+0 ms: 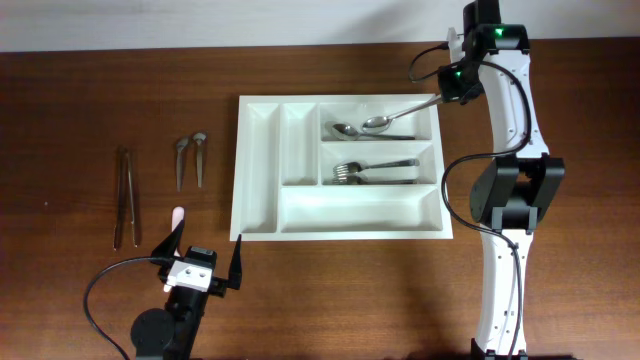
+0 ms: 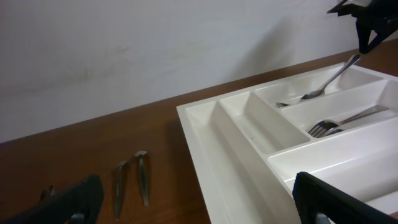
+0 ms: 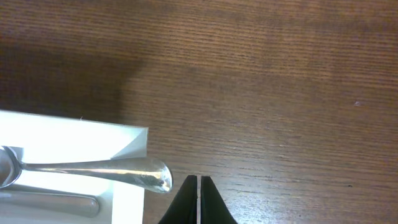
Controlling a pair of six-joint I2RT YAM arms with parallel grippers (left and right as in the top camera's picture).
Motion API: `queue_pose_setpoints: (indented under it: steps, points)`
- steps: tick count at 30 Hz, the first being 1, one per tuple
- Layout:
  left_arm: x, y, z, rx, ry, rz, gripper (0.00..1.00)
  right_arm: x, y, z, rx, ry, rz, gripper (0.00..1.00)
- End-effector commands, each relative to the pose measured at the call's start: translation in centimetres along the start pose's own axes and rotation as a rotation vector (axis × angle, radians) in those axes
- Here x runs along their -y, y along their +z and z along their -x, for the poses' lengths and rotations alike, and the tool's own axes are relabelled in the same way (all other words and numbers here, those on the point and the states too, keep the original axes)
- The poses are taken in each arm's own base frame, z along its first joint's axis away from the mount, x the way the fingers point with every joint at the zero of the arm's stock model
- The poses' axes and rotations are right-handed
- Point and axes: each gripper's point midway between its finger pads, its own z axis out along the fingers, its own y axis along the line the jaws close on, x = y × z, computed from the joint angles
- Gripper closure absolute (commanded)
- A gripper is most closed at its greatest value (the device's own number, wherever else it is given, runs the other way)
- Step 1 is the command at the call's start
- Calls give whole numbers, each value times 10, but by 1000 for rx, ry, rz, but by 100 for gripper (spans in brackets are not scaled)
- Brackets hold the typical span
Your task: Pack container
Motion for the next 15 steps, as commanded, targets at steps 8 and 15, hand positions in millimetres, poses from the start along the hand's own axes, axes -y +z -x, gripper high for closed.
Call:
queue_pose_setpoints:
  steps: [8, 15]
  points:
    - [1, 0, -1, 0, -5, -4, 1, -5, 9, -9, -35, -5, 22, 96]
    - [1, 0, -1, 0, -5, -4, 1, -5, 15, -11, -44, -16, 24, 96]
